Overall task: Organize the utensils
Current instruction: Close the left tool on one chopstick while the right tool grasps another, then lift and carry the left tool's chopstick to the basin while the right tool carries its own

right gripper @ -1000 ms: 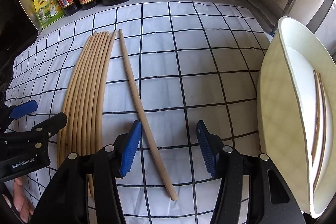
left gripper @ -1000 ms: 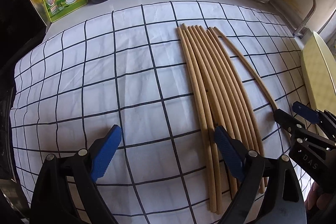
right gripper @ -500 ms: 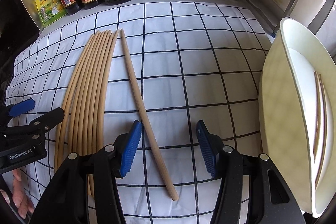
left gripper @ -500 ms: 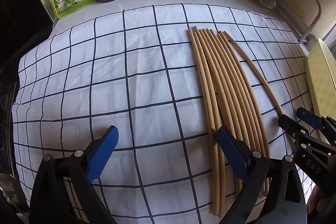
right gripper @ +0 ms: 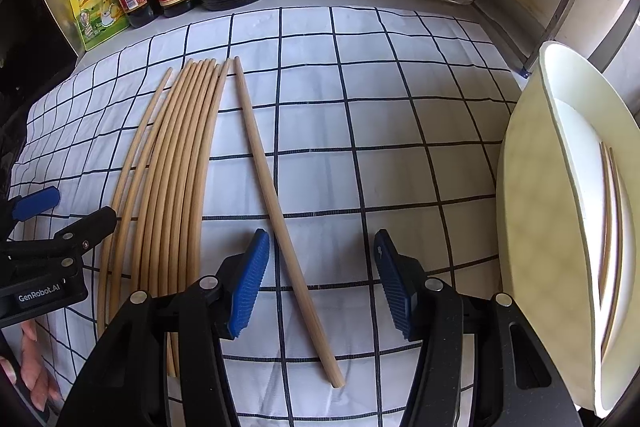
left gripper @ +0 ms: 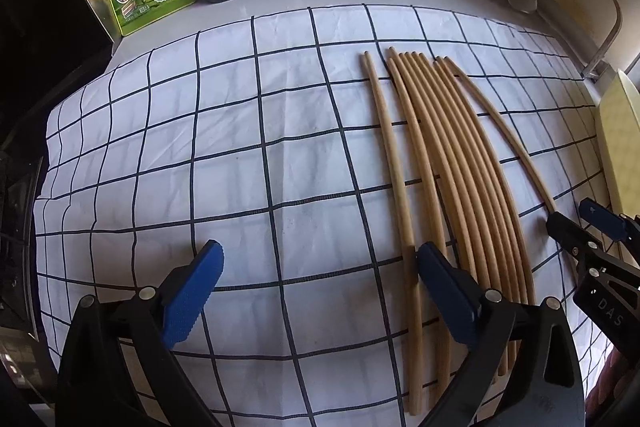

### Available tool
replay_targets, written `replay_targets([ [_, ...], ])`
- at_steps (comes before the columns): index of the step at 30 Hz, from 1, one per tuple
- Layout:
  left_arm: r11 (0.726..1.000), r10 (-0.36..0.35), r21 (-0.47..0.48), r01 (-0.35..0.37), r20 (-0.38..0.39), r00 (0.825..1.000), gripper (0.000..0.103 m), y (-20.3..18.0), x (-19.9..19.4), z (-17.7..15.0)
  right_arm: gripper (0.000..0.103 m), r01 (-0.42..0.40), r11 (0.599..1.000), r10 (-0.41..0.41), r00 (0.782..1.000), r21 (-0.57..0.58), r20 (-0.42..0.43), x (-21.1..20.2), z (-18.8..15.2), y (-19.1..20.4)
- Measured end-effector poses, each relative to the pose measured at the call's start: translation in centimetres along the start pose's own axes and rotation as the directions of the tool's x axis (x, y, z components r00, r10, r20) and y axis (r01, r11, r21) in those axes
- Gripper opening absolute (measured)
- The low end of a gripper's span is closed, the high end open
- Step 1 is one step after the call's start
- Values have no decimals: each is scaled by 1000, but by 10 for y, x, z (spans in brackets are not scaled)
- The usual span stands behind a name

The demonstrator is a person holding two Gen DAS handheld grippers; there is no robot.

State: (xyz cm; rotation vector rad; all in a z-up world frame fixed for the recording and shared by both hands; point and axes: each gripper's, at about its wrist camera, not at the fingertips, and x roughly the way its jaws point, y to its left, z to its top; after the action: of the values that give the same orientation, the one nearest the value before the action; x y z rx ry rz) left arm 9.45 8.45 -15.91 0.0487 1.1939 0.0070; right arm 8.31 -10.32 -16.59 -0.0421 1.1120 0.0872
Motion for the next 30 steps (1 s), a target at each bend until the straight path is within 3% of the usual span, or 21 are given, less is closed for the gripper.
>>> replay_targets([
  [11,1000,4,-14,-4,24,1000,94,-4,5,11,52,-28,998,29,999,-50,20,9,10,5],
  [16,999,-42,23,41,38,998,68,-12,-3,8,44,-39,996,41,999,-83,26,9,10,10],
  [20,997,-62,39,60,50,997,57,-14,-6,5,31,-48,993,49,999,-112,9,8,12,15],
  [23,996,-74,60,70,60,995,31,-18,-10,4,16,-47,989,49,999,-138,8,7,12,22],
  [24,995,-78,71,74,59,995,18,-20,-11,5,13,-47,989,49,999,-140,11,7,12,23],
  [25,994,-80,79,75,55,995,13,-21,-11,5,11,-42,990,45,999,-137,15,7,11,24],
  [30,992,-90,91,86,35,995,7,-22,-11,8,6,-77,995,77,997,-63,9,6,10,15],
])
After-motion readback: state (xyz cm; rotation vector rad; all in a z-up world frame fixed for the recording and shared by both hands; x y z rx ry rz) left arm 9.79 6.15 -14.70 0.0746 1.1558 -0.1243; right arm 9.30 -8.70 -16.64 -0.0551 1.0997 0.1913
